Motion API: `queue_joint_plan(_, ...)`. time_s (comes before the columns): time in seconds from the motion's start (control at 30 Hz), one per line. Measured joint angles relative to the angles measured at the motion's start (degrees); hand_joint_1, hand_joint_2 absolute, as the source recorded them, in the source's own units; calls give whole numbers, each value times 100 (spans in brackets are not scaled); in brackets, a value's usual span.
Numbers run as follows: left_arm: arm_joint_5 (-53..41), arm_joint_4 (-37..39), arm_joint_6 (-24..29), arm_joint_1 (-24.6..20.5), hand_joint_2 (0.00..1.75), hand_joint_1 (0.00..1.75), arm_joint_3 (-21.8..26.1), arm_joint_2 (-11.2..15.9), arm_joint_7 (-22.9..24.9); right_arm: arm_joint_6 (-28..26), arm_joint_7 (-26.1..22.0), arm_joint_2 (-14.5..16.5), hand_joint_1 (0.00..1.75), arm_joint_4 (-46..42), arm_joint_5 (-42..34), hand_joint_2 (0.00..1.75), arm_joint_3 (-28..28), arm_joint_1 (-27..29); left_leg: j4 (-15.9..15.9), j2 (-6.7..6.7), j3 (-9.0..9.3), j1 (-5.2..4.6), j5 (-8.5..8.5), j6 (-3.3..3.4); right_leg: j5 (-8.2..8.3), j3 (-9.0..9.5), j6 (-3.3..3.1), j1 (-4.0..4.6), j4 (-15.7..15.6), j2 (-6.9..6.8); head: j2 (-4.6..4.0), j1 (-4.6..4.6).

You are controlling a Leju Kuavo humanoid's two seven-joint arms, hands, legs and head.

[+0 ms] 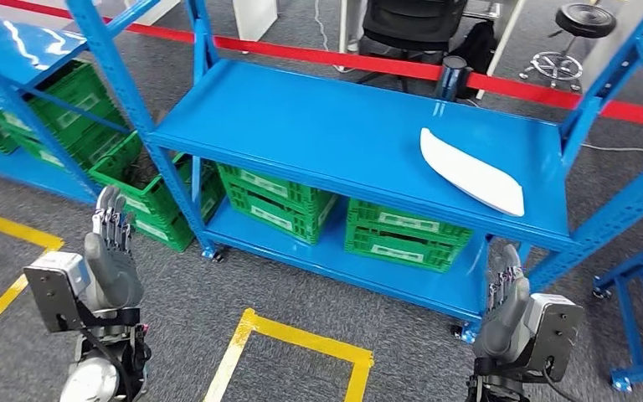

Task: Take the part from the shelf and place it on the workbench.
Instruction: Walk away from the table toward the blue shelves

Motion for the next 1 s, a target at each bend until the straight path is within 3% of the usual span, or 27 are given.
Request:
queue_joint_plan(0.07, 5, 16, -5, 6, 0, 0, 3, -1, 3, -11, 8, 1, 0, 0, 0, 0, -11, 20, -608, -73, 227, 23, 406, 6, -31, 14, 36, -7, 37, 135, 0, -32)
queue_joint_plan(0.13, 27, 32, -19, 2, 0, 0, 2, -3, 21, -22, 12, 1, 0, 0, 2, 0, -26, 24, -1287, -263, 558, 49, 660, 16, -74, 4, 99, -4, 94, 258, 0, -52)
queue_joint_plan(0.2, 78, 63, -40, 2, 0, 0, 0, -5, 48, -29, 15, 0, 0, 0, 5, 0, -38, 25, -1498, -333, 697, 41, 672, 54, -92, -32, 171, -7, 123, 354, 0, -49)
queue_joint_plan(0.27, 128, 102, -62, 0, 0, 0, -1, -9, 58, -46, 21, -1, 0, -1, 12, 0, -51, 32, -1516, -224, 730, 31, 689, 121, -93, -96, 230, -24, 125, 402, 0, -36)
queue_joint_plan(0.33, 152, 128, -79, -5, 0, 0, 1, -14, 51, -82, 33, -3, 0, -2, 27, 0, -79, 37, -1547, -120, 760, 42, 695, 188, -227, -222, 290, -24, 334, 187, 0, 16)
queue_joint_plan(0.4, 161, 145, -92, 0, 0, 0, 2, -15, 44, -107, 49, -5, 0, -1, 38, 0, -109, 38, -1561, -7, 770, 32, 684, 238, -575, -533, 346, -35, 979, -109, 0, 99)
queue_joint_plan(0.47, 174, 169, -99, 10, 0, 0, 2, -15, 48, -123, 63, -7, 0, 3, 39, 0, -121, 50, -1560, 118, 766, 12, 668, 262, -865, -891, 374, -57, 1674, -197, 0, 151)
queue_joint_plan(0.5, 186, 182, -101, 12, 0, 0, 2, -15, 56, -143, 71, -8, 0, 7, 45, 0, -123, 58, -1559, 166, 767, 3, 660, 264, -875, -958, 374, -61, 1801, -208, 0, 170)
queue_joint_plan(0.53, 198, 194, -104, 12, 0, 0, 2, -15, 69, -170, 84, -8, 0, 10, 55, 0, -125, 65, -1558, 208, 773, -5, 651, 262, -783, -914, 364, -59, 1710, -213, 0, 185)
queue_joint_plan(0.6, 214, 209, -113, 10, 0, 0, 2, -15, 91, -232, 115, -9, 0, 14, 75, 0, -130, 76, -1558, 267, 794, -18, 636, 247, -417, -532, 296, -35, 979, -252, 0, 209)
queue_joint_plan(0.67, 219, 215, -121, 8, 0, 0, 2, -15, 98, -263, 133, -8, 0, 14, 81, 0, -136, 82, -1557, 317, 808, -37, 619, 214, -173, -155, 202, 15, 298, -330, 0, 208)
queue_joint_plan(0.77, 229, 234, -131, 10, 0, 0, 1, -15, 101, -278, 138, -8, 0, 14, 71, 0, -150, 91, -1575, 346, 828, -35, 614, 137, -124, -22, 133, 57, 98, -343, 0, 213)
queue_joint_plan(0.83, 213, 240, -139, 7, 0, 0, 1, -11, 101, -289, 124, -3, 0, 14, 13, 0, -166, 103, -1520, 263, 804, -26, 560, 81, -96, 45, 100, 19, 25, -321, 0, 197)
queue_joint_plan(0.9, 170, 240, -145, 12, 87, 0, -3, -1, 90, -281, 82, 6, 0, 22, -83, 0, -172, 105, -1072, 104, 570, -7, 338, 43, -87, 109, 64, -16, -26, -297, 0, 131)
queue_joint_plan(0.97, 67, 240, -117, 34, 175, 0, -7, 12, 48, -262, 37, 11, 0, 51, -149, 0, -172, 101, -313, 21, 149, 4, 77, 20, -107, 116, 34, -17, -16, -261, 0, 60)
queue_joint_plan(1.0, -21, 240, -81, 44, 175, 0, -7, 18, 16, -253, 23, 15, 0, 73, -159, 0, -168, 95, -45, 11, -26, 5, 41, 12, -121, 117, 29, -16, -5, -239, 0, 35)
